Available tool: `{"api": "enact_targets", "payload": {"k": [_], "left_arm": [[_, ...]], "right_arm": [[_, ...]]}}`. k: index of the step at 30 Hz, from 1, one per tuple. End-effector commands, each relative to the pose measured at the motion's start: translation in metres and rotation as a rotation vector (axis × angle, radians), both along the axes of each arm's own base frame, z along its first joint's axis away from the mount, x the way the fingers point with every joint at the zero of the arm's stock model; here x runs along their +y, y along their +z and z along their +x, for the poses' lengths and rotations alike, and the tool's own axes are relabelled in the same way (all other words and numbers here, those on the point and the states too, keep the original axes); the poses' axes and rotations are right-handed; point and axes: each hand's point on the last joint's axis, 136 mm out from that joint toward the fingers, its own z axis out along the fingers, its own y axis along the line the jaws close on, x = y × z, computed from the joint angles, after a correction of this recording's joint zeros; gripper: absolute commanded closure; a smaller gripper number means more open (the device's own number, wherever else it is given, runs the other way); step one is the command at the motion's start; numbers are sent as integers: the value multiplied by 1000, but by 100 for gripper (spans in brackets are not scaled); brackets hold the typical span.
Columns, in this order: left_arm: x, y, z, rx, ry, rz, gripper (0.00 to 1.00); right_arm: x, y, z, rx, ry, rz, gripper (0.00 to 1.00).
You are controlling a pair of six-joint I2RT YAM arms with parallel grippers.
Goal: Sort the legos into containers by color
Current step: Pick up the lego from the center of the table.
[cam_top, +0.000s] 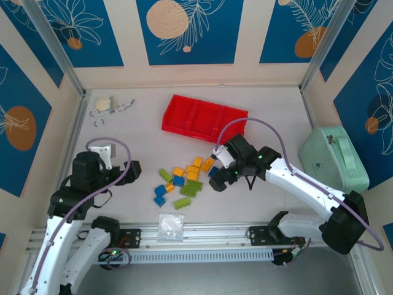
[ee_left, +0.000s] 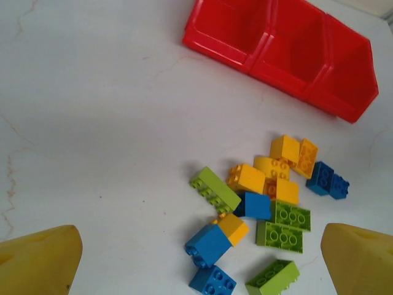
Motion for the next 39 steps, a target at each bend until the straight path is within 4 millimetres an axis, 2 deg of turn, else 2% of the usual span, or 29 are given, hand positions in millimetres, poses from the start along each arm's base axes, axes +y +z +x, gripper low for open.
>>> {"api": "enact_targets", "payload": {"k": [1, 7, 11, 22, 27, 31, 34, 39], "left_arm": [[-9, -9, -9, 11, -80, 5, 1], [-10, -11, -10, -2, -86, -5, 1], [-9, -9, -11, -26, -84, -8, 1], [-8, -2, -13, -84, -80, -14, 1], [-8, 1, -14, -103, -85, -19, 1], [-6, 2, -14, -114, -75, -16, 1], [-6, 2, -15, -118, -74, -15, 1], [-6, 2, -14, -118, -75, -16, 1]], "right_arm": [[-13, -28, 13, -50, 124, -106, 4], [-11, -64, 16, -10, 165, -170, 5], [-13, -84, 20, 14, 190, -227, 10], [-10, -107, 41, 0, 181, -325, 18], [-8, -113, 45, -15, 200, -367, 30], [-8, -117, 49, -36, 197, -393, 48], [-6, -117, 50, -44, 194, -395, 54], [-5, -114, 52, -43, 174, -414, 72]]}}
